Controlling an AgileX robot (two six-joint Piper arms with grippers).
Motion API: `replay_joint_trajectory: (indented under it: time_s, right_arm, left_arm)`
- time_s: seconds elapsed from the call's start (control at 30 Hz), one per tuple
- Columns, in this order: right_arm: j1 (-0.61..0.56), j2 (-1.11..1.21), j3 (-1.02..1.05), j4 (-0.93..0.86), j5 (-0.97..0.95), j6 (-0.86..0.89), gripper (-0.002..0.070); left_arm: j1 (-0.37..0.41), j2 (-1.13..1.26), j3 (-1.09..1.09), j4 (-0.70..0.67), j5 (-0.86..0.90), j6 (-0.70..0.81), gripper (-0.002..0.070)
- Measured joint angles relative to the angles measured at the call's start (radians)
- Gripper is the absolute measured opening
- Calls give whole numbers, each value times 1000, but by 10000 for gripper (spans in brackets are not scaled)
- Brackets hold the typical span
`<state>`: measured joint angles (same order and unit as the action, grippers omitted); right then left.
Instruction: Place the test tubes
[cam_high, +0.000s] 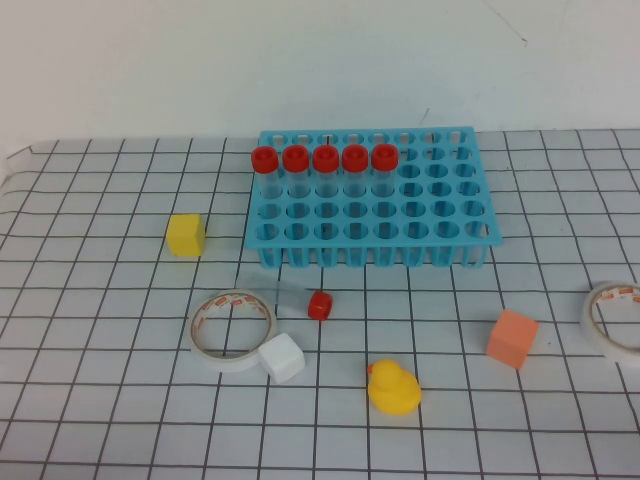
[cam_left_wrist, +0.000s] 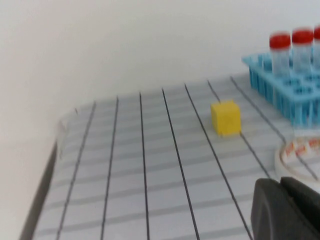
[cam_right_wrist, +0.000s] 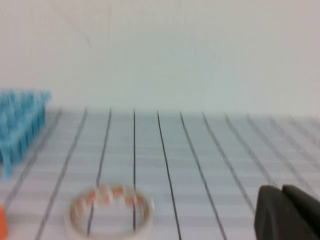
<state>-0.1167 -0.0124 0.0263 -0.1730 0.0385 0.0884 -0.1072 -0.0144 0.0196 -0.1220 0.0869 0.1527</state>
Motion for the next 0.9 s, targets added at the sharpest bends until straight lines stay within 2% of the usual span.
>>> replay_joint_trajectory:
  time_s: [0.27, 0.47, 0.63, 0.7, 0.83, 0.9]
  right_arm:
    - [0, 0, 0, -2, -347, 0, -1]
    - [0, 0, 0, -2, -552, 0, -1]
    - [0, 0, 0, 16, -591, 3, -1]
    - [0, 0, -28, 19, -540, 5, -1]
    - [0, 0, -190, 23, -326, 5, -1]
    - [0, 22, -328, 23, -145, 5, -1]
  left_arm:
    - [0, 0, 0, 0, -428, -2, -1]
    - [0, 0, 0, 0, -605, -2, -1]
    - [0, 0, 0, -24, -644, 78, -1]
    - [0, 0, -3, -27, -628, 94, -1]
    - [0, 0, -114, -30, -441, 130, -1]
    - [0, 16, -246, -55, -268, 156, -1]
